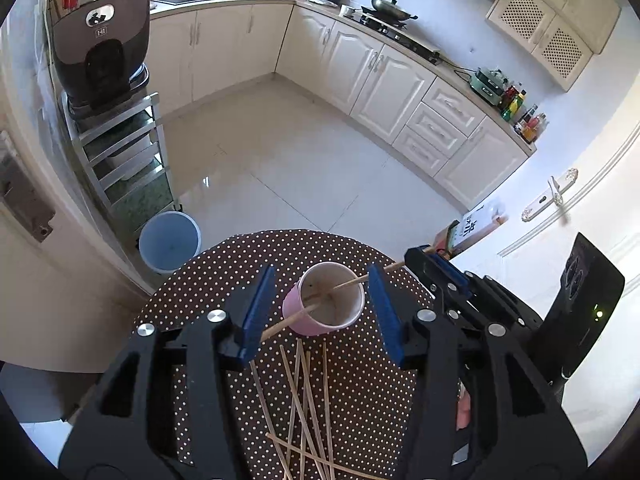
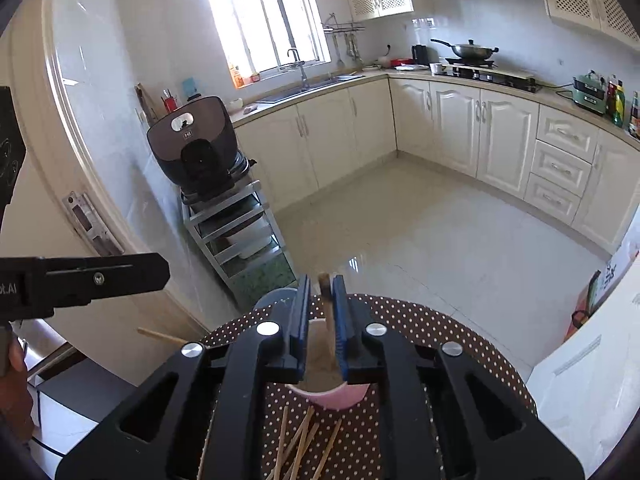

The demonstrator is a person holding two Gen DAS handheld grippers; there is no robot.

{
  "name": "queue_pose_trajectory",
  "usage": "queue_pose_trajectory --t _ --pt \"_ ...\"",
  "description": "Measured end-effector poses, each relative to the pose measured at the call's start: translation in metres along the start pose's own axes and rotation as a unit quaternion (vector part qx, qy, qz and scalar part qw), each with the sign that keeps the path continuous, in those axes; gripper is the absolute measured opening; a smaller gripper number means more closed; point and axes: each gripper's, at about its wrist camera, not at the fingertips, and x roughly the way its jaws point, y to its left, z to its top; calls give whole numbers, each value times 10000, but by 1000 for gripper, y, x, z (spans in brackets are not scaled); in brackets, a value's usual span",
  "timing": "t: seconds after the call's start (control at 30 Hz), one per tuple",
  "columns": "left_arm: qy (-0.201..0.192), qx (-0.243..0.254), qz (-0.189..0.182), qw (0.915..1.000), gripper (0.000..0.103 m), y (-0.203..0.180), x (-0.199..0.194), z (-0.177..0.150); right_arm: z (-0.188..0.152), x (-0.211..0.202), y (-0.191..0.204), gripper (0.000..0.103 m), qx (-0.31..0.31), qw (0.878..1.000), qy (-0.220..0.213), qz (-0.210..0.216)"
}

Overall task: Organize utensils
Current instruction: 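Open both grippers and move them back over the chopsticks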

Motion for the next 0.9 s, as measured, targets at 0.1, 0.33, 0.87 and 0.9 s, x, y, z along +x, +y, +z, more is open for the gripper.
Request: queue_pose_trajectory --t 0.1,0.33,0.87,0.9 --pt "-108 -14 39 9999 62 3 -11 -6 -3 -12 2 30 39 10000 -51 -67" --pt "-169 -38 69 9998 64 18 -34 -25 -10 -43 7 36 88 9995 -180 -239" --pt "449 -206 70 9988 64 67 -26 -99 -107 -58 43 37 -156 9966 755 -304" --pt "519 -189 60 9985 64 69 -23 -104 -115 -51 47 37 -217 9950 931 -284"
